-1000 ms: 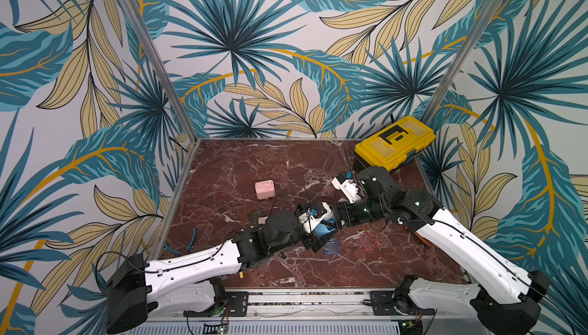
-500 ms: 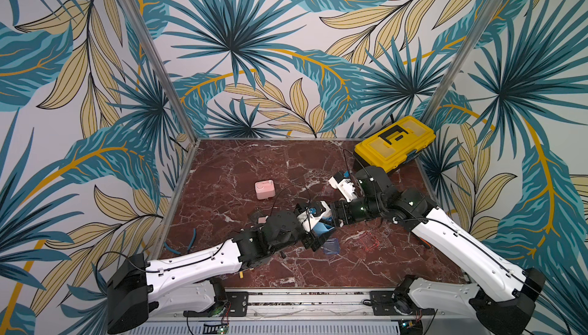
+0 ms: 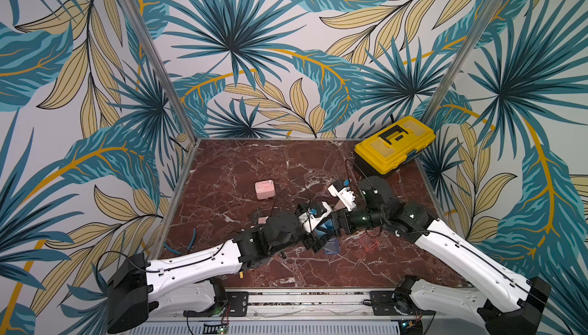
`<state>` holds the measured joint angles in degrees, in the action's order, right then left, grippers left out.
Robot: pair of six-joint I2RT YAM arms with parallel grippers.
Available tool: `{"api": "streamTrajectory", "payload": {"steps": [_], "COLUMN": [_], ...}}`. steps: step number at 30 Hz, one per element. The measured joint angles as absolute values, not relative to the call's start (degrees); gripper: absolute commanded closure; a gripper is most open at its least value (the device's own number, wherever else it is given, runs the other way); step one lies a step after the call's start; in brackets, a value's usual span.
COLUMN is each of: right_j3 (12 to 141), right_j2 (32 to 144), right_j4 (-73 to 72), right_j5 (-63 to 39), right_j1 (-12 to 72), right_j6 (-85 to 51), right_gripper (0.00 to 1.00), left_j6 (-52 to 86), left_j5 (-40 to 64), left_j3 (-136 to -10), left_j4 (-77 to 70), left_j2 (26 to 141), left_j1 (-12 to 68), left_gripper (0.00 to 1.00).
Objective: Put the tray back into the pencil sharpener
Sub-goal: Pick up the pencil sharpener from the center of the board.
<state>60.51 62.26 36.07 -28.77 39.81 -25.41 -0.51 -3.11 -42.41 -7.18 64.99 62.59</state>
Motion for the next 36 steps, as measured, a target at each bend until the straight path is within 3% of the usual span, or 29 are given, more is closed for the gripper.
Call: {"api": "streamTrajectory", "payload": {"steps": [13,19,21,28,36], "right_j3": [59.53,58.7,58.63,58.39,58.37], "right_j2": [64.29,64.62,64.62,64.62,64.53], "right_j4": [34.15,32.69,32.23,29.63,29.56], "right_j5": [-27.29,-27.03,-27.27,-28.32,-28.47], "right_j1": [39.79,39.79,39.79,39.79,35.99], "right_j6": [-25.74,-26.0,-26.57,-28.75,-28.75], "right_gripper": [0.39,0.5,0.53,0.61,0.69], "left_j6": [0.34,1.21,1.85,4.16,10.41], "left_j5": [-3.79,-5.23,-5.37,-3.49,5.74], "left_j3": [-42.41,-42.41,-42.41,-40.56,-39.31], "left_j4": [-6.66,-5.91,-6.04,-6.72,-4.84], "left_j2": [66.72,67.0,66.67,61.04,53.17], "left_j1": [62.54,62.54,62.54,61.25,56.12], "left_gripper": [0.3,0.05,0.01,0.0,0.0]}}
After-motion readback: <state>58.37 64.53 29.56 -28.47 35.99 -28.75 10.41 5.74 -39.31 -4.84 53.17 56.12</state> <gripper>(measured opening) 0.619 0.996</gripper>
